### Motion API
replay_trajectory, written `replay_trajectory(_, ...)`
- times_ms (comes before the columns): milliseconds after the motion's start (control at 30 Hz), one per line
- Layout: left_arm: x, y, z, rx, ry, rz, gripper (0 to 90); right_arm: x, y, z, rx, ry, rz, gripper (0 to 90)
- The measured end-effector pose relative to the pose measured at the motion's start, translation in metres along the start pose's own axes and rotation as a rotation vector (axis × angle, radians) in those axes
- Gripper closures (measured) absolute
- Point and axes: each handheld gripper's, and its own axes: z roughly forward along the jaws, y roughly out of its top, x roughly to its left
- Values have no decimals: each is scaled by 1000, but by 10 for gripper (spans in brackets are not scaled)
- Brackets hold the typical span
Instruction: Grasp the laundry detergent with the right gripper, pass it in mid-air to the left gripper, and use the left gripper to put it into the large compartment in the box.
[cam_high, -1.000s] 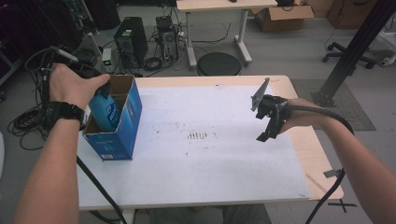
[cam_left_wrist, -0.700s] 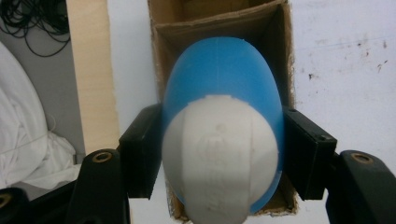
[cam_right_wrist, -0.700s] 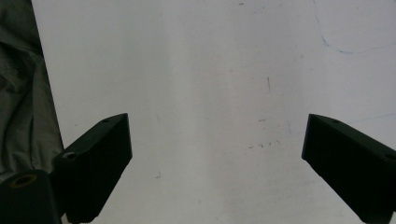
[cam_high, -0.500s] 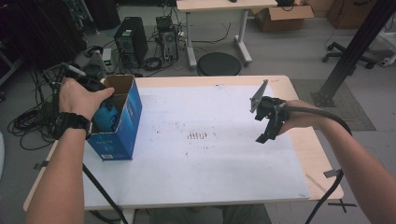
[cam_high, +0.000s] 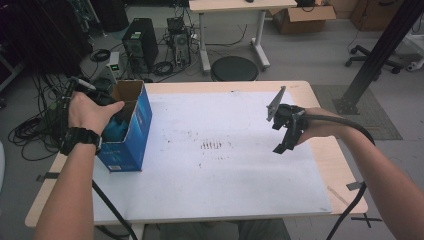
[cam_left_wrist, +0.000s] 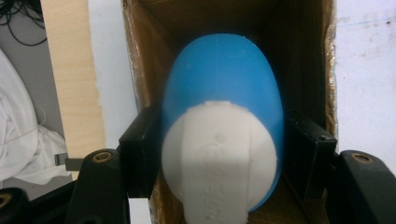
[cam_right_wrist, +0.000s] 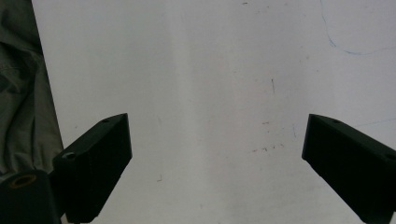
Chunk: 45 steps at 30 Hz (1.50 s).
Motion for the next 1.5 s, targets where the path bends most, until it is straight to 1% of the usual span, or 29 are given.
replay_trajectory(200, 0, -1, 5, -4, 0, 6, 385, 0, 0, 1, -2, 1, -2, 81)
replay_trajectory(300, 0, -2, 9, 4, 9, 13, 384, 0, 0, 2, -2, 4, -1, 81)
replay_trajectory(433, 0, -3, 13, 7, 9, 16, 384, 0, 0, 3, -1, 3, 5, 81)
replay_trajectory(500, 0, -4, 14, 5, 7, 19, 384, 0, 0, 3, 0, 5, -5, 81)
replay_trajectory(567, 0, -5, 15, -1, 7, 18, 384, 0, 0, 4, -2, 4, -1, 81)
replay_trajectory(833, -1, -6, 16, 1, 10, 12, 382, 2, 1, 5, 0, 7, 4, 81)
replay_trajectory(1067, -4, -5, 16, 11, 20, 14, 380, 3, 0, 4, -5, 5, 1, 81)
replay_trajectory(1233, -5, -5, 16, 14, 15, 12, 376, 4, -1, 2, -1, 7, 2, 82)
replay_trajectory(1300, -6, -5, 15, 23, 11, 18, 364, 4, -2, 2, -1, 6, 3, 83)
replay_trajectory(1367, -6, -5, 13, 18, 23, 20, 341, 3, -3, 2, -3, 6, 5, 83)
replay_trajectory(1433, -7, -5, 11, 22, 16, 27, 321, 4, -4, 2, -4, 7, 6, 83)
replay_trajectory(1500, -8, -5, 8, 19, 20, 32, 305, 4, -5, 1, -2, 9, 10, 83)
